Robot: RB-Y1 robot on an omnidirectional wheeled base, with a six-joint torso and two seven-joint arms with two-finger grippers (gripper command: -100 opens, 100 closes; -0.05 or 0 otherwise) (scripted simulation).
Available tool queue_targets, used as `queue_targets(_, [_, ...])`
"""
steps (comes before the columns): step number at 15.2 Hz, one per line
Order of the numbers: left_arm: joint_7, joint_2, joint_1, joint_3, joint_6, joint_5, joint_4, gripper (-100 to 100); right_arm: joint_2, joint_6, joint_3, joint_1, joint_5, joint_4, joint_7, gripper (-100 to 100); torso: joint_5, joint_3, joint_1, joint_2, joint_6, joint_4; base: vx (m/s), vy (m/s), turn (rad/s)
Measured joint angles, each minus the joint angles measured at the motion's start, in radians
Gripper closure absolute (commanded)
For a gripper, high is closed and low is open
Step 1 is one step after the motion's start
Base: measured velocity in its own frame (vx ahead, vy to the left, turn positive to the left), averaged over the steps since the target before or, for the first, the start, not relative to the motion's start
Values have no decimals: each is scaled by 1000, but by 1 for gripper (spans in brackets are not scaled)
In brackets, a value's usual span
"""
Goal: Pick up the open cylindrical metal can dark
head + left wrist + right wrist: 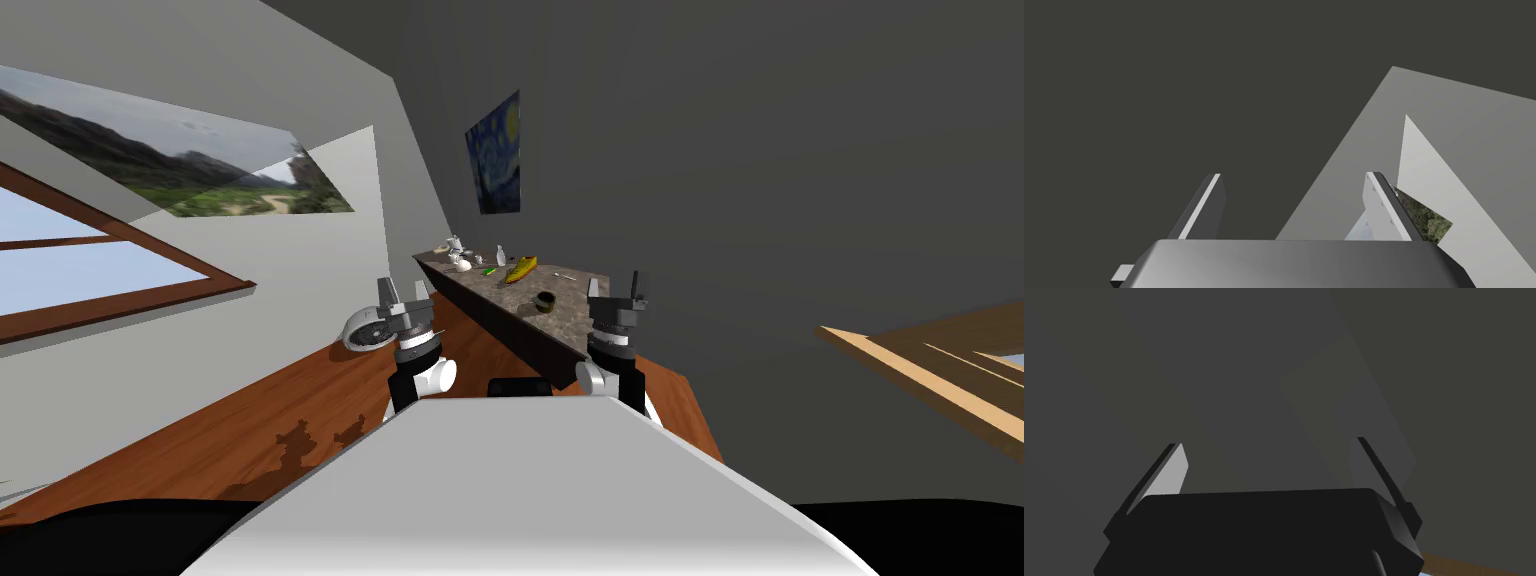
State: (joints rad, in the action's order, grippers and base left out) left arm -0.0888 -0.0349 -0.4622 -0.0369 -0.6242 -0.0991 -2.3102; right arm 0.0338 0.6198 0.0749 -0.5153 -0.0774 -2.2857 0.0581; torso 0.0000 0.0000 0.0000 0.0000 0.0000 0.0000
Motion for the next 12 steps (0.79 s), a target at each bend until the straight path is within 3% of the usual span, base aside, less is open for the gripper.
queue_targets(6, [0,0,0,0,0,0,0,0,-101,-8,-11,8,36,38,-33,-100,1,1,4,2,0,0,-29,59,6])
queue_targets(12, [0,0,0,0,0,0,0,0,-220,-33,-31,15,112,95,-103,-100,2,0,7,0,0,0,-7,88,12])
